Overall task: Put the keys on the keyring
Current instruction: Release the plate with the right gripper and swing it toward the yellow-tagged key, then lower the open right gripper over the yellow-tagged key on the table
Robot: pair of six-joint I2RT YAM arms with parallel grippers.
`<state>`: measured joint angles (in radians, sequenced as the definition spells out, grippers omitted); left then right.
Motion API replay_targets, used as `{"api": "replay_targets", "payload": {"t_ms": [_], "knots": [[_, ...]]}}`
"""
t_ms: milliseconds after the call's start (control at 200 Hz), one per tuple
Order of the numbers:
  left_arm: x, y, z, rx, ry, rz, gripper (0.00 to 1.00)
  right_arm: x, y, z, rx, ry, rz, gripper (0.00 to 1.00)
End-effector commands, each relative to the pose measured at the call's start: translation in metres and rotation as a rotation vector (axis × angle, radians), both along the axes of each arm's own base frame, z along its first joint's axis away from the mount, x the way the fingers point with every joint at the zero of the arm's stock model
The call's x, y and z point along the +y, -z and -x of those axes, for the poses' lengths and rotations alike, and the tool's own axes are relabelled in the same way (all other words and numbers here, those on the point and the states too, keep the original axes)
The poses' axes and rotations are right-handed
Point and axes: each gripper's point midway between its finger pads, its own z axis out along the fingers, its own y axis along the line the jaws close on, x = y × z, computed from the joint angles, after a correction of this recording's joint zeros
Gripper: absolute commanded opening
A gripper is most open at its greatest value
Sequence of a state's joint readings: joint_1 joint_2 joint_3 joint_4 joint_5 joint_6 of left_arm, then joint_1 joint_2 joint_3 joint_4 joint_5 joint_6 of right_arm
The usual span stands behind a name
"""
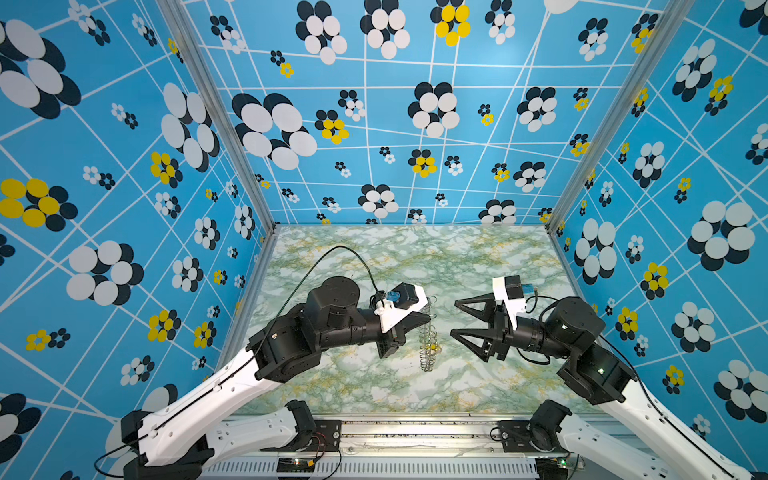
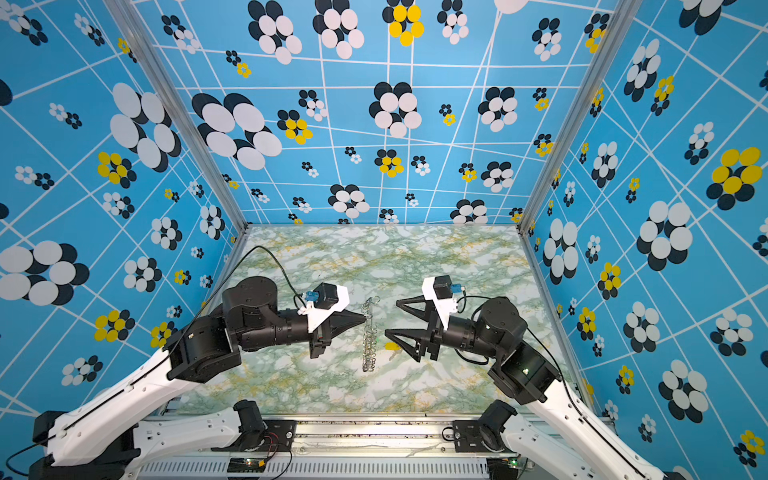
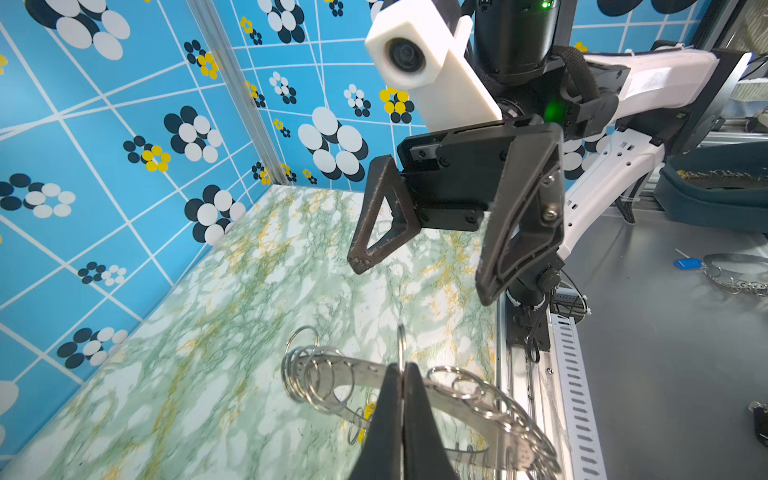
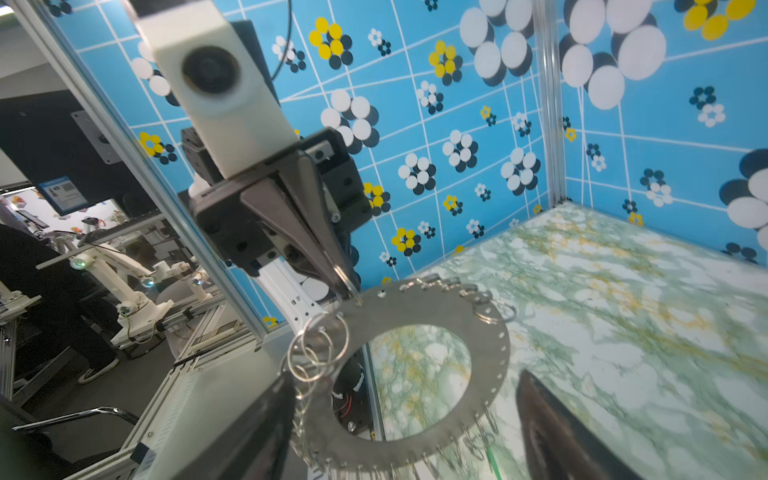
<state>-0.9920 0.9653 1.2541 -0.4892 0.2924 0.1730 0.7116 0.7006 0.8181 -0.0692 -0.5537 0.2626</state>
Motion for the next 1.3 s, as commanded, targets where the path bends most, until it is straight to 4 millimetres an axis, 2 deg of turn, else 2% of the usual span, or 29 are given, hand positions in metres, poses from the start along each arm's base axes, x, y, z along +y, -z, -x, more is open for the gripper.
{"api": "replay_targets", "payload": {"t_ms": [0, 320, 480, 595, 785, 830, 910, 989, 1064, 1114, 1214, 1294], "knots": [[0.013, 0.000, 0.001, 0.002, -0.029, -0.028, 0.00, -0.003, 0.028, -0.011, 0.094, 0.061, 0.094, 0.99], [0.035, 0.041, 0.004, 0.086, -0.107, -0.161, 0.00, -0.017, 0.105, -0.048, 0.359, 0.290, 0.321, 0.99], [0.040, 0.059, 0.002, 0.121, -0.144, -0.207, 0.00, -0.008, 0.142, -0.050, 0.466, 0.256, 0.448, 0.99], [0.040, 0.069, 0.000, 0.135, -0.152, -0.227, 0.00, -0.022, 0.176, -0.064, 0.543, 0.387, 0.533, 0.99], [0.043, 0.081, -0.007, 0.169, -0.178, -0.272, 0.00, -0.046, 0.232, -0.065, 0.637, 0.482, 0.777, 0.99], [0.044, 0.084, -0.008, 0.186, -0.181, -0.279, 0.00, -0.052, 0.248, -0.064, 0.680, 0.502, 0.844, 0.95], [0.046, 0.088, -0.010, 0.214, -0.185, -0.277, 0.00, -0.051, 0.273, -0.057, 0.780, 0.494, 0.900, 0.91], [0.049, 0.092, -0.013, 0.238, -0.188, -0.268, 0.00, -0.042, 0.294, -0.055, 0.895, 0.521, 0.838, 0.84], [0.052, 0.094, -0.016, 0.251, -0.196, -0.261, 0.00, -0.036, 0.302, -0.061, 0.975, 0.593, 0.735, 0.75], [0.052, 0.095, -0.017, 0.260, -0.195, -0.254, 0.00, -0.040, 0.305, -0.068, 1.010, 0.682, 0.714, 0.70], [0.051, 0.097, -0.019, 0.264, -0.197, -0.252, 0.00, -0.043, 0.303, -0.078, 1.033, 0.809, 0.734, 0.67], [0.052, 0.098, -0.023, 0.262, -0.204, -0.248, 0.00, -0.035, 0.304, -0.084, 1.084, 0.849, 0.720, 0.65]]}}
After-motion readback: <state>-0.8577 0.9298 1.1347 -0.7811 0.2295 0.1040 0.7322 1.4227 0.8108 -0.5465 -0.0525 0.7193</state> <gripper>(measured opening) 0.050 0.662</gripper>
